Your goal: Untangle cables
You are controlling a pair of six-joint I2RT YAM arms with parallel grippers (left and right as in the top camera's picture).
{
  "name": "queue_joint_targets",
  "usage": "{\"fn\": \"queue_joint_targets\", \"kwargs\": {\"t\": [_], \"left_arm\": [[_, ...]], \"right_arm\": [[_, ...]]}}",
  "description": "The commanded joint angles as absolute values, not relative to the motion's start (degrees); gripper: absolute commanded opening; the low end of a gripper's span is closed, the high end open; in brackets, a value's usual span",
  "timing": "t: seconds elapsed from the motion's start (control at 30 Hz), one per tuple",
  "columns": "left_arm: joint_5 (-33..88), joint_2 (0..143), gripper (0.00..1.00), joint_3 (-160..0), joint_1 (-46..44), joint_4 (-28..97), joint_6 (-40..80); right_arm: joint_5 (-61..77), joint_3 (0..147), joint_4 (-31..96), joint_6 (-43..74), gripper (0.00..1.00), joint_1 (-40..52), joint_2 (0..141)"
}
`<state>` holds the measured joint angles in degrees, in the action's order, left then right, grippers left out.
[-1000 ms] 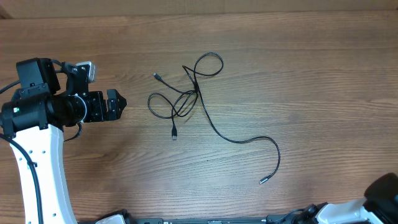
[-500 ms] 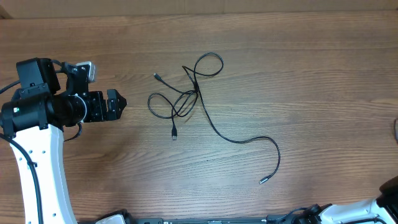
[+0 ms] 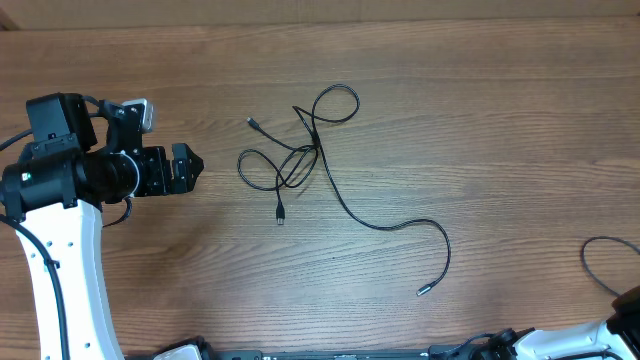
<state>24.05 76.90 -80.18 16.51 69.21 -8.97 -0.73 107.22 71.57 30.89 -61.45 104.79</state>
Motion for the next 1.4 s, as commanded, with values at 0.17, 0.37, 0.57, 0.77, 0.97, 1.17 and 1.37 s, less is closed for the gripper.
{"fn": "queue_joint_targets", "kwargs": {"t": [0.17,0.37,0.57,0.77,0.97,1.17,1.37], "left_arm": [[25.08,76.6,1.0,-80.79,16.49,69.14,-8.34],[25.08,76.62,1.0,-80.79,16.49,69.14,-8.34],[25.08,76.6,1.0,-80.79,16.49,69.14,-8.34],[25.08,76.6,1.0,-80.79,16.49,69.14,-8.34],[25.08,76.6,1.0,-80.79,16.49,69.14,-8.34],[25.08,76.6,1.0,-80.79,16.49,69.14,-8.34],[25.08,76.6,1.0,-80.79,16.49,69.17,-8.34]], "right_arm": [[14.83,107.02,72.55,21.98,1.0,-58.65,104.64],[15.33,106.8,74.89,17.56,1.0,-50.3,104.64],[15.27,106.8,74.83,15.94,1.0,-35.4,104.66],[15.11,106.8,72.95,15.99,1.0,-20.32,105.34],[15.14,106.76,70.17,16.01,1.0,-6.63,107.5],[15.11,106.76,67.11,16.03,1.0,5.32,110.87],[15.11,106.76,63.79,16.01,1.0,16.73,116.86]]}}
